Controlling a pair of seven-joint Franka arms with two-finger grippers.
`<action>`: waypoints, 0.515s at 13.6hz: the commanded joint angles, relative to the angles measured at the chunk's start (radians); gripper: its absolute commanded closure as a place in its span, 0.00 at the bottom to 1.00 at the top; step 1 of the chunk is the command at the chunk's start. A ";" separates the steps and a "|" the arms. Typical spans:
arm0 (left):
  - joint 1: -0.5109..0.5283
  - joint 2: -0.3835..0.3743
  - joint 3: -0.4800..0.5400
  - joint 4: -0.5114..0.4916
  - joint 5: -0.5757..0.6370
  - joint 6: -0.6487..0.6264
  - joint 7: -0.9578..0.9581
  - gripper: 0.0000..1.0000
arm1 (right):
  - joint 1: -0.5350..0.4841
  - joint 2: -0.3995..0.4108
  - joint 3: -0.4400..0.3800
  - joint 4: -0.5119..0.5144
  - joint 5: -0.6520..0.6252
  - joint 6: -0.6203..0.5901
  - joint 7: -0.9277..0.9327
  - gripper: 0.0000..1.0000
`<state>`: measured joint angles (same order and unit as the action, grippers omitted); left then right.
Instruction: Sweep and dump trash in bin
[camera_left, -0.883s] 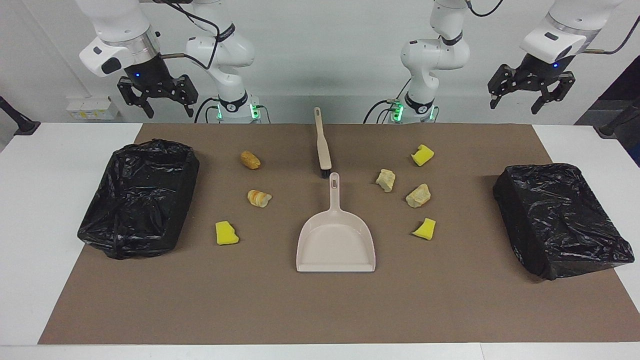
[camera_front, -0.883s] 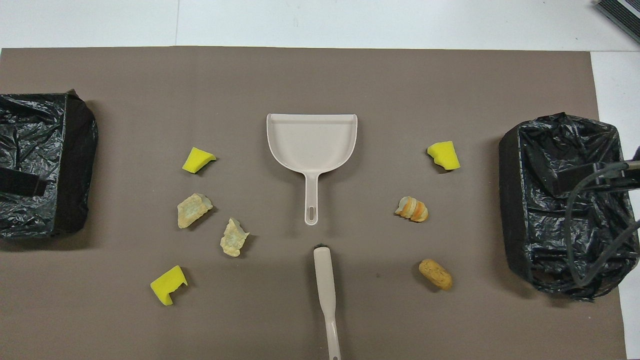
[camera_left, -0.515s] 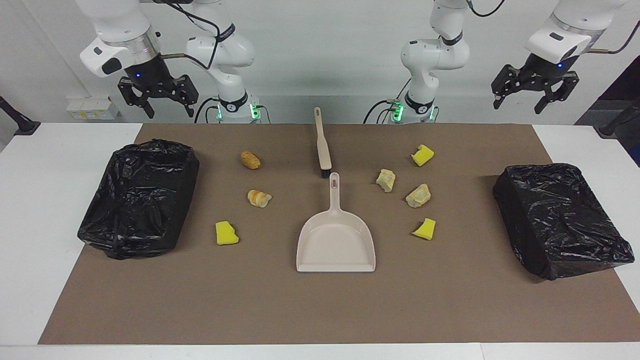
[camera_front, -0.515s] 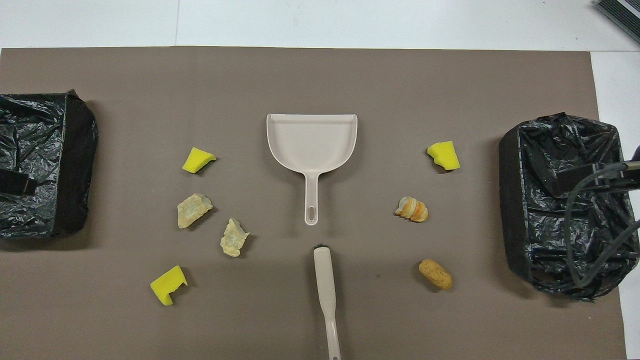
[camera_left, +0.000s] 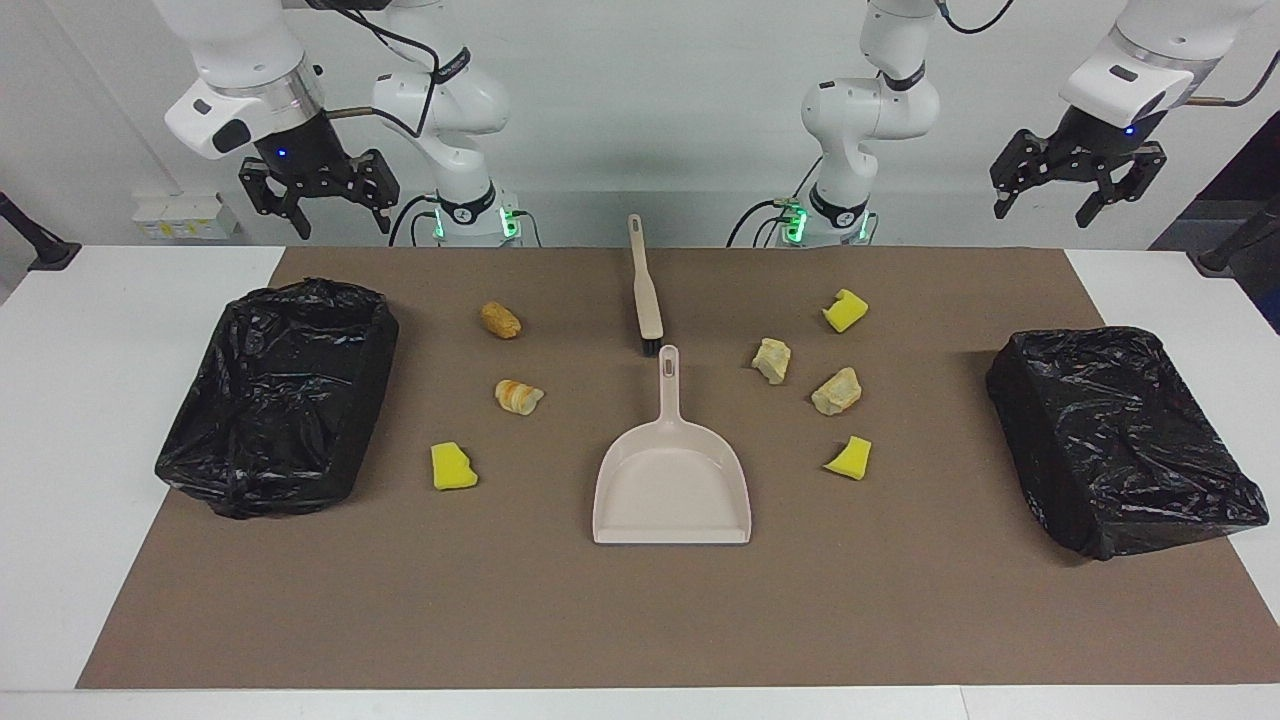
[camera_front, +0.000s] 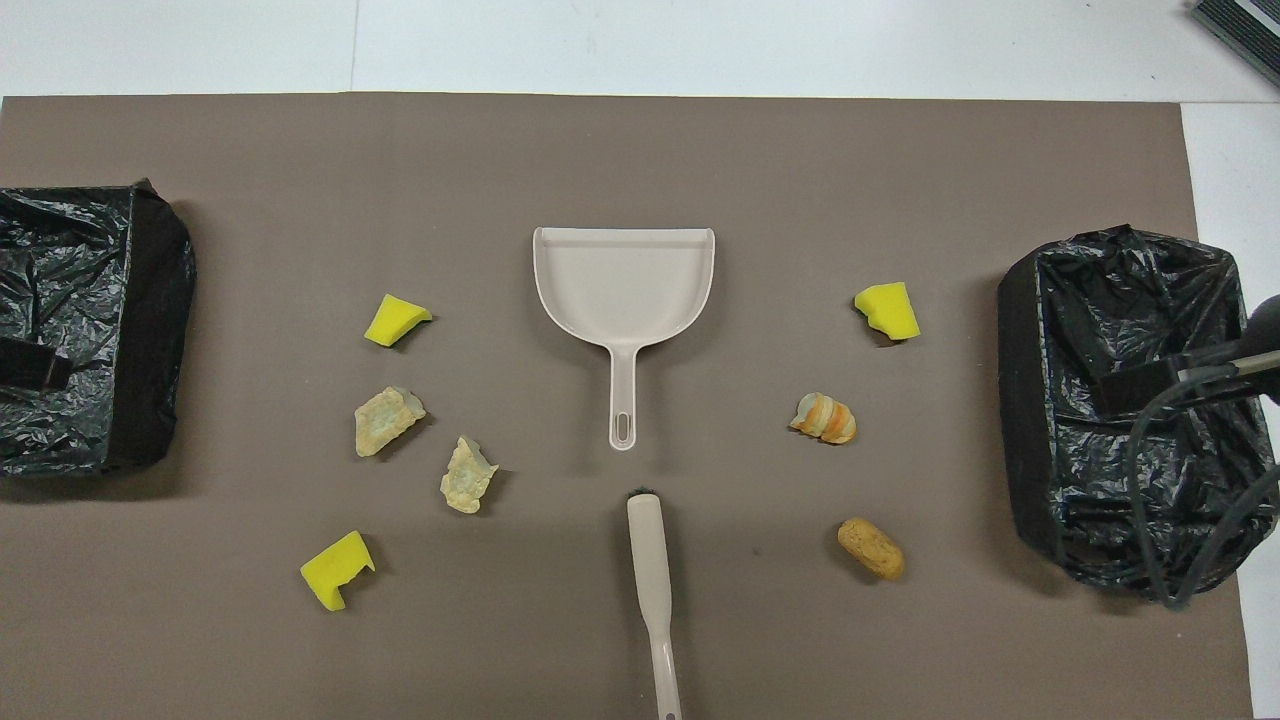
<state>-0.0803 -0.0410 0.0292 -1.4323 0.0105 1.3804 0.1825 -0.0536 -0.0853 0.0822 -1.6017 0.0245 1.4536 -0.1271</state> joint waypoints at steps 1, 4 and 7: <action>-0.003 -0.016 -0.008 -0.016 0.006 0.008 -0.004 0.00 | 0.009 -0.016 0.005 -0.050 0.046 0.054 -0.037 0.00; -0.018 -0.049 -0.043 -0.066 0.003 0.008 -0.011 0.00 | 0.012 0.038 0.037 -0.023 0.054 0.071 0.006 0.00; -0.018 -0.056 -0.113 -0.071 0.000 0.002 -0.084 0.00 | 0.012 0.111 0.092 0.017 0.052 0.071 0.134 0.00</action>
<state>-0.0885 -0.0598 -0.0590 -1.4617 0.0091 1.3781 0.1412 -0.0309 -0.0293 0.1343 -1.6232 0.0578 1.5147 -0.0605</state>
